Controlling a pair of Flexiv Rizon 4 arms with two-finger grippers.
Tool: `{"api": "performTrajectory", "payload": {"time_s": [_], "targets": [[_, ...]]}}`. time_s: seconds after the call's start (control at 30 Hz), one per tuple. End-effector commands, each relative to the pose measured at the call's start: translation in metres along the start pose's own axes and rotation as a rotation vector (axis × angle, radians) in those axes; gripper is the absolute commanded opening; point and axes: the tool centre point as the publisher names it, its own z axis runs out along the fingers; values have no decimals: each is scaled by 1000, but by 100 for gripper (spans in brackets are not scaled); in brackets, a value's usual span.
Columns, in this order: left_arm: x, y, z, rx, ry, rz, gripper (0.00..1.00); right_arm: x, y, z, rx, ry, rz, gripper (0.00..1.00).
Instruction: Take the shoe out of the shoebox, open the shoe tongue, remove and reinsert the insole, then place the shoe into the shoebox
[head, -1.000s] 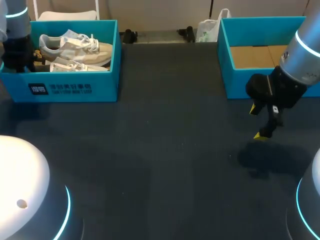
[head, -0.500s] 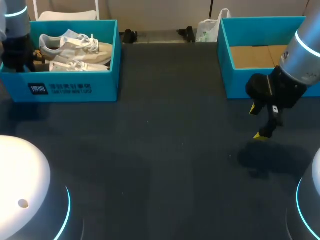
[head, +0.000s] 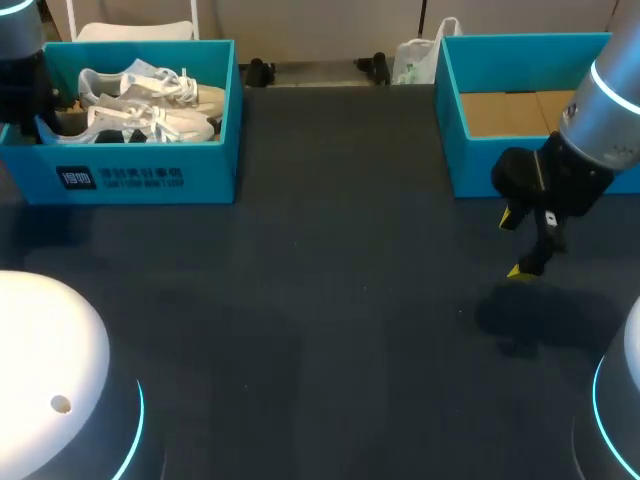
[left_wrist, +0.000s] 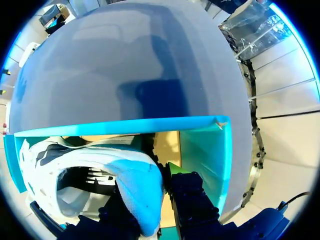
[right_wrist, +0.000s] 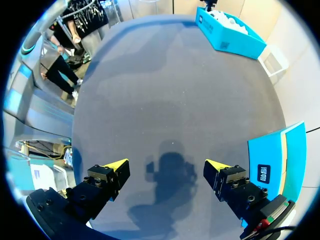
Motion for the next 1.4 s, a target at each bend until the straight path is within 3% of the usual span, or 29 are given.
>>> {"api": "performTrajectory", "payload": {"time_s": [0.03,0.5,1.03,1.4], "targets": [[1,1,-14,-11,2,5,0,0,0,0,2,-1,1,100],[11,25,-40,-58,10,-1,0,0,0,0,2,-1,1,100],[17,41,-38,5,45,-97,0,0,0,0,2,-1,1,100],[20,29,-84,6,37,-152,0,0,0,0,2,-1,1,100]]}}
